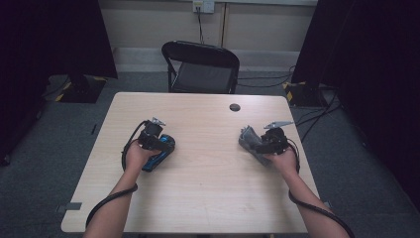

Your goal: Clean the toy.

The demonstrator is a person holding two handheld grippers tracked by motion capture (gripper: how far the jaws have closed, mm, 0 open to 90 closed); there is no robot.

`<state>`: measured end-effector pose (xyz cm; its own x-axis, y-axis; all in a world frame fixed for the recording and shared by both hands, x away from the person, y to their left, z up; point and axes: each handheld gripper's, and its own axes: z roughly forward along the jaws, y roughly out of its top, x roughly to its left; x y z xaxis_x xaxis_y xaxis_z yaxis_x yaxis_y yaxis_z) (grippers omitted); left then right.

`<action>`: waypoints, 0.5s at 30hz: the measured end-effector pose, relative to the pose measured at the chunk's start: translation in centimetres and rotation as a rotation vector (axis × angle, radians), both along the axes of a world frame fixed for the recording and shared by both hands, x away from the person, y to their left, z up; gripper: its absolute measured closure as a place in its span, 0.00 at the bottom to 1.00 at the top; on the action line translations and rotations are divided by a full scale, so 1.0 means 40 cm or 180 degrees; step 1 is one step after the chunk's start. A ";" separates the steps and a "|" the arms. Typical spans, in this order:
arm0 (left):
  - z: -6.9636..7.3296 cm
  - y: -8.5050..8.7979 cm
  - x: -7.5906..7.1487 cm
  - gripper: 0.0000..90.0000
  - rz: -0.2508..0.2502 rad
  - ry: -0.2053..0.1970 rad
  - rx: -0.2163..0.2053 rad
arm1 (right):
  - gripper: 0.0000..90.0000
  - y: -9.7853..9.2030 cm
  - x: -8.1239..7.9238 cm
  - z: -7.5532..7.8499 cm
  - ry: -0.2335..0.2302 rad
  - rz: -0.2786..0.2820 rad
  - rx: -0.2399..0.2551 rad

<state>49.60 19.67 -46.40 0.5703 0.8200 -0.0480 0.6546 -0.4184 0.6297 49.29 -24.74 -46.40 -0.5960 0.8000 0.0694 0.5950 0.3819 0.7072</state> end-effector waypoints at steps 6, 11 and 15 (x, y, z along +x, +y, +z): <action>0.044 -0.015 -0.035 0.19 -0.0130 -0.0170 -0.0151 | 0.21 0.015 -0.015 0.028 -0.0074 0.0123 0.0011; 0.068 -0.043 -0.063 0.19 -0.0275 -0.0250 -0.0256 | 0.16 0.042 -0.035 0.051 -0.0124 0.0282 -0.0009; 0.074 -0.063 -0.080 0.18 -0.0351 -0.0233 -0.0307 | 0.15 0.068 -0.049 0.067 -0.0154 0.0394 0.0022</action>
<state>46.41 17.17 -43.45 0.6615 0.7458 -0.0785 0.5589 -0.4205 0.7148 47.34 -22.02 -43.73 -0.6929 0.7198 0.0435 0.5087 0.4452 0.7369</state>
